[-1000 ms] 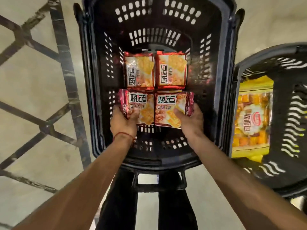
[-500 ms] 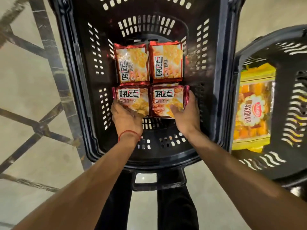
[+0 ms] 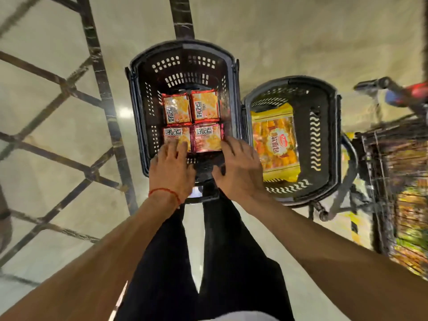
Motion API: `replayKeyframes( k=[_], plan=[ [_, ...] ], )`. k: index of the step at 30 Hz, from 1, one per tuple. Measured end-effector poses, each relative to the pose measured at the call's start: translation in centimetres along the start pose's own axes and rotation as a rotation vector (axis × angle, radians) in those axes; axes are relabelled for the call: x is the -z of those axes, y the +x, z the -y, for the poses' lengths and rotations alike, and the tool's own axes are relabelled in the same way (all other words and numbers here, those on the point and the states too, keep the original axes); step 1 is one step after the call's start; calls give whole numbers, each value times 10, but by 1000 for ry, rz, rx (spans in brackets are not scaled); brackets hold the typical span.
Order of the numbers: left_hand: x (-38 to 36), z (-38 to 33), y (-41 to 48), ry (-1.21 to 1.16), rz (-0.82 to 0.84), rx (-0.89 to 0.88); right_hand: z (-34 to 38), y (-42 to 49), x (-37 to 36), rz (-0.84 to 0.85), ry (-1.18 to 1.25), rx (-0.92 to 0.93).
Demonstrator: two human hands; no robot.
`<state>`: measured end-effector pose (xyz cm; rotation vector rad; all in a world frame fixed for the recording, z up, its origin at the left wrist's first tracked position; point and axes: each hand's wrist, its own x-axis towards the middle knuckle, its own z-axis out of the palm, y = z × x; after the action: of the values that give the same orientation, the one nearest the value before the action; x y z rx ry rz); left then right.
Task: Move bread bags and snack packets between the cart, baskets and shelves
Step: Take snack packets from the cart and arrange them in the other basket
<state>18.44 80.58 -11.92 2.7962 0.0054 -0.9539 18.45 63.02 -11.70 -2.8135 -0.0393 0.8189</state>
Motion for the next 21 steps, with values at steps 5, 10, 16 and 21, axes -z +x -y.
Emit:
replayKeyframes(
  k=[5,10,16,21],
  plan=[
    [40,-33,-73,127,-82,-112,-8,-65,57,-49,-96,60],
    [52,-49,-127,217,-169,-159,-23,-122,86,-141,-174,92],
    [57,-60,-169,304,-201,-288,-51,-191,96,-238,-288,66],
    [64,-76,-188,428,-211,-403,-85,-234,114,-304,-371,46]
  ],
)
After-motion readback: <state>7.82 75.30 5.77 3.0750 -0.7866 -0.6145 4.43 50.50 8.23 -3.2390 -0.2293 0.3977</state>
